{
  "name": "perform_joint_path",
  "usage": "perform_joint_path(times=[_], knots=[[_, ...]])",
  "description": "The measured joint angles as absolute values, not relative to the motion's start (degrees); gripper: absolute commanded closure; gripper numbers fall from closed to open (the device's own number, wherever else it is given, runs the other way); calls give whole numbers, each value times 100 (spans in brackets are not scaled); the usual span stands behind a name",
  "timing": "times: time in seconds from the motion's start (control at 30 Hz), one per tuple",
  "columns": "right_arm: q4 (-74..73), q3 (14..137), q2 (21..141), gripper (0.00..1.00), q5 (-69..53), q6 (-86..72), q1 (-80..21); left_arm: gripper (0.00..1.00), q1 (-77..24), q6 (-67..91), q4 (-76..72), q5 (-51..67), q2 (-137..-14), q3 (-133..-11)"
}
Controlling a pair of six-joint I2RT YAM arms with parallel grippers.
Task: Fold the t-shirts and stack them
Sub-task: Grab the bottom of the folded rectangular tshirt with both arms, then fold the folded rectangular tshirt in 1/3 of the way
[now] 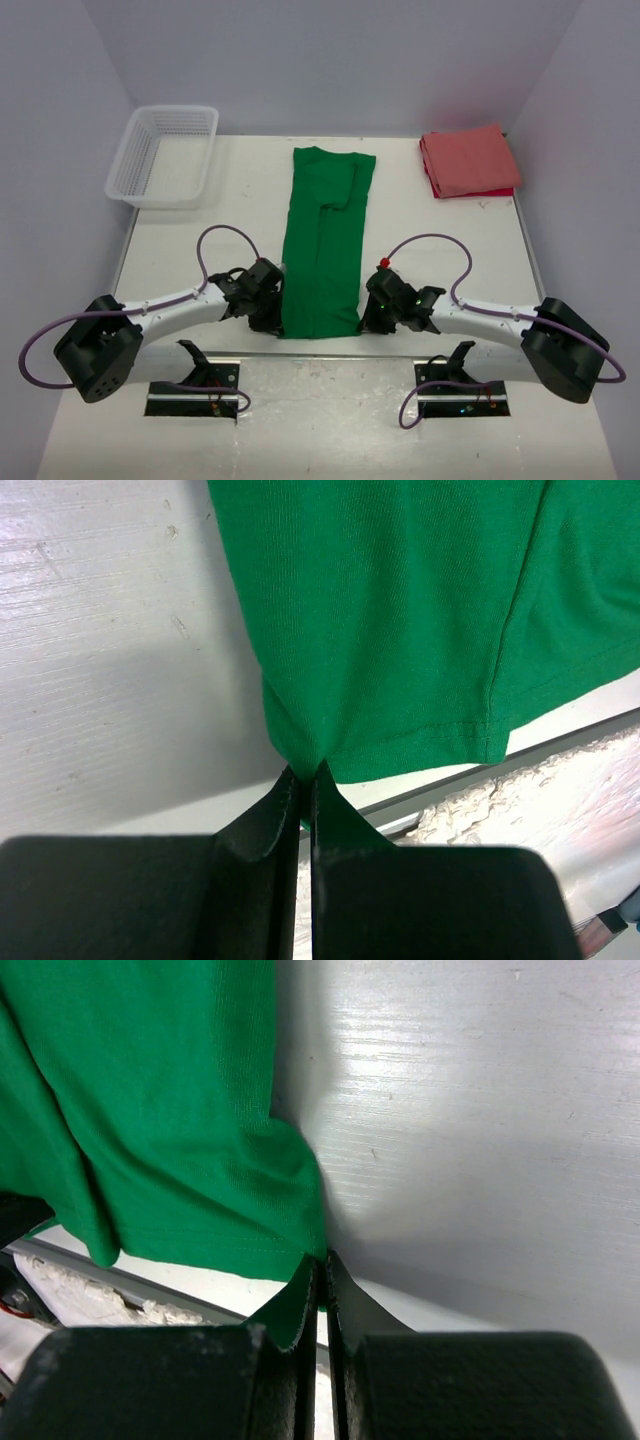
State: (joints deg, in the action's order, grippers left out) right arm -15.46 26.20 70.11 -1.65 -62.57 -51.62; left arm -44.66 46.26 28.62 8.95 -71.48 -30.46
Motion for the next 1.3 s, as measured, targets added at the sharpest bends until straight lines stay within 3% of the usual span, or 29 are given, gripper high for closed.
perform_joint_path(times=[0.5,0.93,1.1,1.3], knots=[[-2202,3179,6882,100,178,-6189,-6388,100,-4471,4532,3050,1031,-6971,-3009],[-3155,3522,6757,100,735,-6447,-6486,100,-4480,4501,3194,1100,-6399,-3057],[-3671,4226,7000,100,1098,-6176,-6289,100,-4491,4429,3496,670,-6665,-3885],[-3997,5398,7649,100,1271,-5159,-5013,100,-4285,4104,3415,419,-8274,-5572]])
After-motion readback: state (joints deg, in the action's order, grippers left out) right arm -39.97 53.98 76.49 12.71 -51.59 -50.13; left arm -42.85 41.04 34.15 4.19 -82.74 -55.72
